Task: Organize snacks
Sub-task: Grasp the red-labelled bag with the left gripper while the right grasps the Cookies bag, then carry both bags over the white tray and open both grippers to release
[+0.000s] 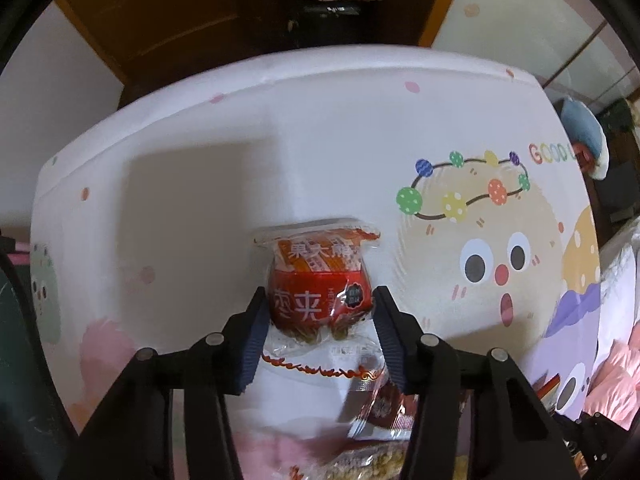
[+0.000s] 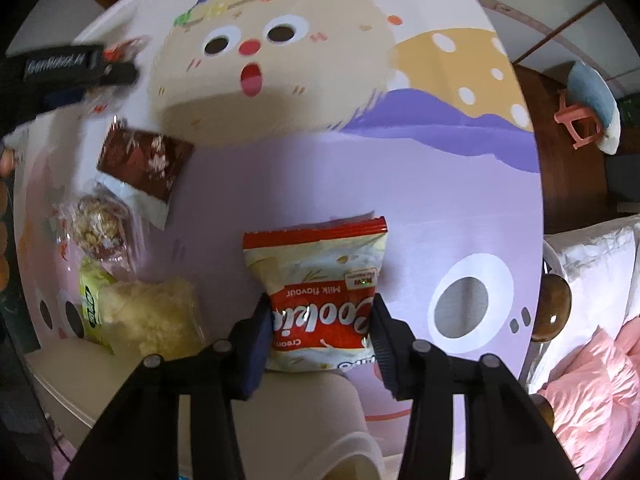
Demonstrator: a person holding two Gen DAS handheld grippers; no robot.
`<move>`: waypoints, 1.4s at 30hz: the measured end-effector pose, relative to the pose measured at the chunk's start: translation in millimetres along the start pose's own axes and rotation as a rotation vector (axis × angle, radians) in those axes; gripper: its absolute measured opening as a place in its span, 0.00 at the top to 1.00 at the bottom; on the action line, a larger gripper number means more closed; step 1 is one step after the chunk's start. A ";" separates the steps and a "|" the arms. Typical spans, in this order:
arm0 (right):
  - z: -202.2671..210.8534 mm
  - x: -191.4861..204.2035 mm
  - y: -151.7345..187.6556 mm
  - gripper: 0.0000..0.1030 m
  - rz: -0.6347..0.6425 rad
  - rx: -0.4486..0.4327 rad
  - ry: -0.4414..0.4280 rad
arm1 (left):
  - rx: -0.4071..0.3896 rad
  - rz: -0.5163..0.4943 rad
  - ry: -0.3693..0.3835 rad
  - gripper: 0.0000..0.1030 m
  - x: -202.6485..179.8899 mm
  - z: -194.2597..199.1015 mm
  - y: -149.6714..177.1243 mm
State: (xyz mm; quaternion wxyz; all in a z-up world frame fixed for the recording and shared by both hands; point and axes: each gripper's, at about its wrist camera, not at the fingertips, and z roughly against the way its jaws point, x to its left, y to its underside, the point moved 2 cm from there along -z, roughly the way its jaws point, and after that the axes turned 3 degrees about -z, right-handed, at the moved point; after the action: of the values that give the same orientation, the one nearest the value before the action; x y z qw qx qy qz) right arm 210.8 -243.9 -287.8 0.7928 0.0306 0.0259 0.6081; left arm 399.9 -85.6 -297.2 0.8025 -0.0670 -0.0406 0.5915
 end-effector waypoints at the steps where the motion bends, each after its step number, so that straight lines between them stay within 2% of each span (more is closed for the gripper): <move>1: 2.6 -4.8 -2.9 0.56 -0.005 -0.012 -0.007 | -0.008 0.002 -0.001 0.52 0.3 6.6 0.7; 10: 58.4 -5.1 5.5 0.56 -0.033 -0.175 -0.055 | -0.115 -0.016 -0.009 0.52 -10.3 73.8 35.7; 12: 70.4 -2.0 7.2 0.56 -0.036 -0.208 -0.064 | -0.134 -0.021 -0.013 0.52 -11.8 90.4 35.4; 17: 105.7 -11.8 1.5 0.56 -0.025 -0.286 -0.085 | -0.184 -0.023 -0.012 0.52 -0.9 137.8 45.9; 34: 207.3 -16.6 61.6 0.55 0.033 -0.505 -0.131 | -0.364 -0.023 -0.062 0.52 3.8 290.5 144.3; 42: 252.7 -12.0 109.1 0.55 0.095 -0.609 -0.180 | -0.416 -0.013 -0.059 0.52 -0.8 337.1 204.5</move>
State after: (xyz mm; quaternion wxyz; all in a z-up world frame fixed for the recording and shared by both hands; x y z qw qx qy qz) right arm 122.5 -231.6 -27.1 0.7353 -0.1532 -0.2288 0.6193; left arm 158.0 -6.8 4.0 0.7735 -0.2136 -0.1857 0.5670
